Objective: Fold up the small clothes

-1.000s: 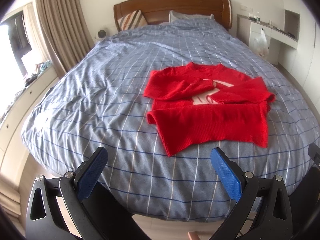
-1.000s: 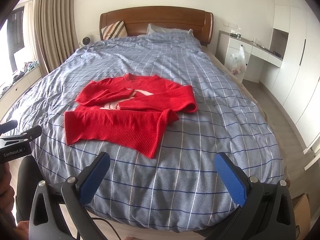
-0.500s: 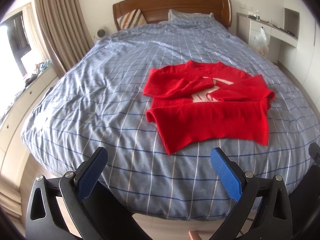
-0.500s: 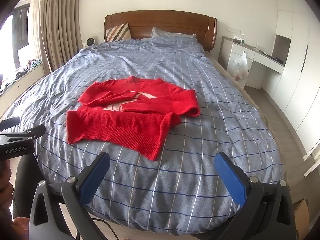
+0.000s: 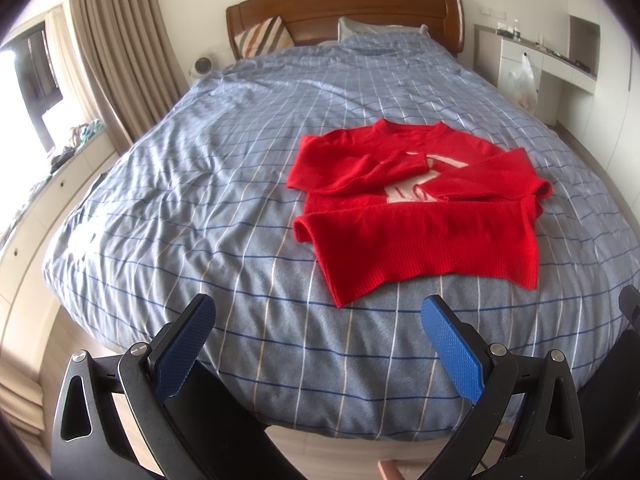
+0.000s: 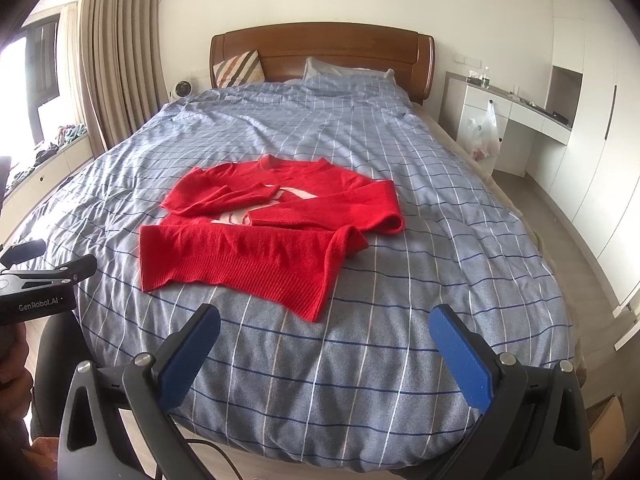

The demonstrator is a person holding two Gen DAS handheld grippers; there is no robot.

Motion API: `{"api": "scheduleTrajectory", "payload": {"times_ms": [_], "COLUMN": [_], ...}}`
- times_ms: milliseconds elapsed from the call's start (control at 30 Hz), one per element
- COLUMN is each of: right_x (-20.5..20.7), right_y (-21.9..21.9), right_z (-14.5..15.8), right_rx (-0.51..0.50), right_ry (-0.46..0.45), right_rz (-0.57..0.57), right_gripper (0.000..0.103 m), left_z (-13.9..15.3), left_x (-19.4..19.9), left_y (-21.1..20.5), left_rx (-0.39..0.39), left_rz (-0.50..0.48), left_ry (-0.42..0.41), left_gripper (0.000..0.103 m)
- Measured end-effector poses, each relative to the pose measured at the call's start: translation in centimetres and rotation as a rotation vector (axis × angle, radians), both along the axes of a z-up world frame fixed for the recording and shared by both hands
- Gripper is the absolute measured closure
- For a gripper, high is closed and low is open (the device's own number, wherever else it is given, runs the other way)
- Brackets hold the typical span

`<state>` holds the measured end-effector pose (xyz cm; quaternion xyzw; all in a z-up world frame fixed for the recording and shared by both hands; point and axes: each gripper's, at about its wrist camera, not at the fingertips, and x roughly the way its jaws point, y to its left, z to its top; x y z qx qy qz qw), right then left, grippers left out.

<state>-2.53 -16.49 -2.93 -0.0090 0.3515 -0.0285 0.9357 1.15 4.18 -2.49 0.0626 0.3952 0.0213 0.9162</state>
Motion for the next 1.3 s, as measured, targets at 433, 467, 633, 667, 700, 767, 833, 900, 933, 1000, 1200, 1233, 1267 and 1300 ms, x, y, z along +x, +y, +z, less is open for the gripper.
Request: {"api": "scheduleTrajectory", "payload": {"times_ms": [433,467,633,667,700,767,833,900,933,1000,1200,1233,1267,1300], "right_x": [0.01,0.01,0.00,0.00,-0.02,0.02,-0.01,-0.04,-0.02,-0.01,-0.03,-0.06,-0.05,-0.03], "right_y": [0.26,0.26,0.40,0.47,0.50,0.50,0.52,0.50,0.50,0.52,0.56,0.58,0.58,0.59], "right_z": [-0.43,-0.43,-0.48,-0.48,-0.50,-0.50,-0.56,-0.59,-0.57,-0.57,-0.68,-0.74,-0.76,-0.87], "right_rx": [-0.005,-0.005,-0.003,-0.004,-0.005,-0.004,-0.005,-0.004,-0.004,-0.006,-0.005,-0.005,-0.007,-0.011], "right_ry": [0.018,0.018,0.022,0.023,0.024,0.024,0.026,0.026,0.026,0.026,0.029,0.030,0.030,0.033], "right_rz": [0.005,0.005,0.006,0.007,0.007,0.008,0.009,0.010,0.010,0.009,0.011,0.011,0.011,0.009], "right_gripper": [0.000,0.000,0.000,0.000,0.000,0.000,0.000,0.000,0.000,0.000,0.000,0.000,0.000,0.000], "left_z": [0.00,-0.03,-0.07,-0.15,-0.19,-0.18,-0.18,-0.24,-0.17,-0.16,-0.15,-0.15,-0.19,-0.15], "left_x": [0.01,-0.02,-0.06,-0.15,-0.15,-0.13,-0.12,-0.21,-0.11,-0.11,-0.08,-0.08,-0.12,-0.08], "left_y": [0.02,0.06,0.13,0.22,0.28,0.28,0.27,0.35,0.27,0.28,0.27,0.27,0.32,0.26], "left_rx": [0.000,0.000,-0.001,-0.001,-0.001,-0.001,-0.001,-0.001,-0.001,-0.001,-0.001,-0.002,-0.001,-0.001], "left_rz": [0.002,0.002,0.001,0.001,0.001,0.002,0.002,0.002,0.002,0.002,0.002,0.001,0.001,0.002], "left_ry": [0.002,0.003,0.003,0.004,0.003,0.003,0.004,0.005,0.004,0.005,0.006,0.006,0.007,0.007], "left_gripper": [0.000,0.000,0.000,0.000,0.000,0.000,0.000,0.000,0.000,0.000,0.000,0.000,0.000,0.000]}}
